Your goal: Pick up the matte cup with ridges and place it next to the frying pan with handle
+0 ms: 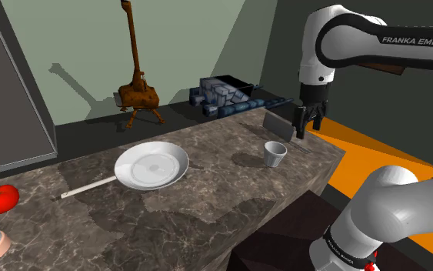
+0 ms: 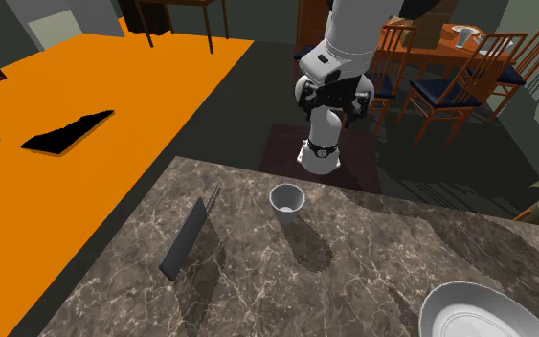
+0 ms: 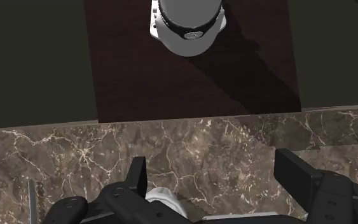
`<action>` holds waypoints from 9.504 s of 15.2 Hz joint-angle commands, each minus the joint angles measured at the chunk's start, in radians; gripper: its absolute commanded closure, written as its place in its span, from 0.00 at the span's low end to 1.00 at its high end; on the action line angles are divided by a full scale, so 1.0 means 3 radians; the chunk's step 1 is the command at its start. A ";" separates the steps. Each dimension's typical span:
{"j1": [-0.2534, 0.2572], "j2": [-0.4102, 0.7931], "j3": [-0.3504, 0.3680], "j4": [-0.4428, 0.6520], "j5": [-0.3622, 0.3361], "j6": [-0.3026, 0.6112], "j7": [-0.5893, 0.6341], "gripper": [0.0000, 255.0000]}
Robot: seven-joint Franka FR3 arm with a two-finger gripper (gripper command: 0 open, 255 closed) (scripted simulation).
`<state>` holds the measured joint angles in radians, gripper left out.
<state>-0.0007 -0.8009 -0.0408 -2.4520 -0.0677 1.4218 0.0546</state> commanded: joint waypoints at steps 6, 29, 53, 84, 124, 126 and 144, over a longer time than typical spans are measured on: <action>0.0001 0.0307 0.0046 -0.0274 -0.0131 0.0711 0.0052 0.00; -0.0128 0.1529 0.0089 -0.0634 -0.0616 0.2547 0.0342 0.00; -0.0099 0.1233 0.0097 -0.0356 -0.0532 0.1983 0.0219 1.00; 0.0227 0.1781 0.0704 0.1106 -0.0182 0.0947 0.0836 1.00; 0.0557 0.3243 0.1136 0.1525 -0.0411 0.1813 0.1848 1.00; 0.0558 0.3261 0.1134 0.1506 -0.0420 0.1849 0.1857 1.00; 0.0584 0.3187 0.1163 0.1844 -0.0363 0.1441 0.1820 0.00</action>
<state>0.1735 0.1561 0.3073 -1.9055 -0.1777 1.8628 0.6004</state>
